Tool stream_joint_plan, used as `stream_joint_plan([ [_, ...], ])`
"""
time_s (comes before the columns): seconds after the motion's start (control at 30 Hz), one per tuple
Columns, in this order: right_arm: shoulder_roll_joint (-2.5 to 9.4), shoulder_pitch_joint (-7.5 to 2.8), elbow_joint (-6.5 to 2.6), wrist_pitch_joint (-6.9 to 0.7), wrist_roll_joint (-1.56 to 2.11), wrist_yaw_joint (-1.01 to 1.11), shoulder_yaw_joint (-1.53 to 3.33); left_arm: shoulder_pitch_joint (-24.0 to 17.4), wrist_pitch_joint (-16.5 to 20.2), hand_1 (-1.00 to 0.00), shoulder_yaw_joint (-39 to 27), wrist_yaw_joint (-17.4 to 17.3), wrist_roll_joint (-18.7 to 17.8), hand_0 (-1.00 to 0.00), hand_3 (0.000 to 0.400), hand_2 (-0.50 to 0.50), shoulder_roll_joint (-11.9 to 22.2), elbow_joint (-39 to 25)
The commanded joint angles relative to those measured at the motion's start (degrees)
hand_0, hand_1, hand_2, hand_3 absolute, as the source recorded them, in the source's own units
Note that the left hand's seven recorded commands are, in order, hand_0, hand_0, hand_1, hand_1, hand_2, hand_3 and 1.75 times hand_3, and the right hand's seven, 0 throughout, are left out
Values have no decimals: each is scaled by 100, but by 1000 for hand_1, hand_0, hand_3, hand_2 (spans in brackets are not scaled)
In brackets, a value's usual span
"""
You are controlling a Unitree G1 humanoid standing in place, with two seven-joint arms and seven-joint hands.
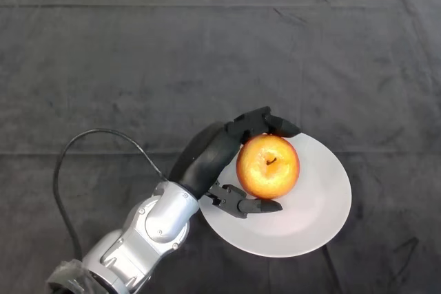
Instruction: Move the apple to the plate
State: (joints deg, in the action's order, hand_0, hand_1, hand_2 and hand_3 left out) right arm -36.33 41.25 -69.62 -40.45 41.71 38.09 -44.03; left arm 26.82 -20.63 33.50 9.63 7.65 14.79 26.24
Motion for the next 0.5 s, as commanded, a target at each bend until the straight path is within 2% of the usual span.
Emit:
stream_joint_plan([
  [0.03,-96,15,130,-14,118,-42,-46,340,-120,-945,241,-74,-164,-1000,400,-27,171,227],
  [0.1,-97,16,129,-14,118,-41,-46,352,-134,-349,253,-81,-181,-1000,400,-325,184,251],
  [0.13,-97,17,128,-14,118,-41,-46,357,-146,-16,259,-81,-186,-910,364,-447,190,268],
  [0.23,-98,17,125,-14,118,-39,-46,371,-168,0,274,-71,-196,-816,326,-408,197,310],
  [0.5,-100,20,119,-13,117,-36,-45,383,-157,0,304,-28,-204,-769,307,-384,215,317],
])
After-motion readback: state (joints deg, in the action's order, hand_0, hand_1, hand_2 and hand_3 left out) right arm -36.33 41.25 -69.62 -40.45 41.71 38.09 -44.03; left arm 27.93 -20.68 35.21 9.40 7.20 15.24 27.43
